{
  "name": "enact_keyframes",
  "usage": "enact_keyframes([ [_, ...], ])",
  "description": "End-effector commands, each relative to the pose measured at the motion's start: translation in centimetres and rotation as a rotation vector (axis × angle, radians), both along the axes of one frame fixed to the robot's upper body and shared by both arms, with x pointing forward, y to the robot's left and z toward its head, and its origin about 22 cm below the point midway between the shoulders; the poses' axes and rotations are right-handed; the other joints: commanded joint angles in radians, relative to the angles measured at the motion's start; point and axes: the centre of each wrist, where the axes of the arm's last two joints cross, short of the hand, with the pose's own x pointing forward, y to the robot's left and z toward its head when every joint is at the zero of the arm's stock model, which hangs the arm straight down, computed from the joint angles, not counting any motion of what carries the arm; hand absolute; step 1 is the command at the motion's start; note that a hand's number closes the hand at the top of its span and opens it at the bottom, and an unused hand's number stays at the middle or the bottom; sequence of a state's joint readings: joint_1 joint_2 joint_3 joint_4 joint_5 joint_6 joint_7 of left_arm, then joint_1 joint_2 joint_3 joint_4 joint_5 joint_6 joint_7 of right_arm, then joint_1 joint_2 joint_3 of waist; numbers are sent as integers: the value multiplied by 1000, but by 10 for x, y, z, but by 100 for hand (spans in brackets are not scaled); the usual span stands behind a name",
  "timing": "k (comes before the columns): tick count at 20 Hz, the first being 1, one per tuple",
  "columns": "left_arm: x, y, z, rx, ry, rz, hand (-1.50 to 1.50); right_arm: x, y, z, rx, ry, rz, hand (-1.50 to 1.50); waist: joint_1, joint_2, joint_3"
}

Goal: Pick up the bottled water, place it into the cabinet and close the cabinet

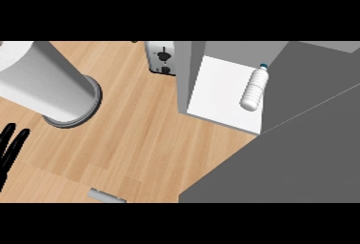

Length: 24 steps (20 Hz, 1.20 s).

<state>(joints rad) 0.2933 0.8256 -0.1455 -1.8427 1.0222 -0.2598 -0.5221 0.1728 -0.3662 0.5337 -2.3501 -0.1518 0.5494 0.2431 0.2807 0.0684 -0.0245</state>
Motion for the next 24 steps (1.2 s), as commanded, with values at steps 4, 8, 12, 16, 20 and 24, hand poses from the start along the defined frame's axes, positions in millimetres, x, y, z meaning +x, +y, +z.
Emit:
enact_keyframes([
  [4, 1, 4, -2, 5, 9, 3, -150, 45, 18, -2, -99, 13, -122, 150, 2, -5, 3],
  [8, 0, 2, -4, -7, 16, -3, -150, 71, 35, 0, -112, 39, -161, 150, -9, -10, 6],
  [12, 0, 7, -5, -3, 24, 25, -150, 95, 60, 1, -107, 95, -157, 150, -21, -17, 10],
  [16, -2, 6, -12, -28, 39, 27, -150, 129, 79, 18, -75, 100, -262, 150, -40, -24, 12],
  [20, -4, 12, -13, -25, 35, 48, -150, 164, 92, 36, -43, 85, -420, 150, -60, -29, 16],
  [24, -2, 18, -9, -23, 28, 59, -150, 194, 104, 45, -11, 104, -567, 150, -59, -26, 19],
])
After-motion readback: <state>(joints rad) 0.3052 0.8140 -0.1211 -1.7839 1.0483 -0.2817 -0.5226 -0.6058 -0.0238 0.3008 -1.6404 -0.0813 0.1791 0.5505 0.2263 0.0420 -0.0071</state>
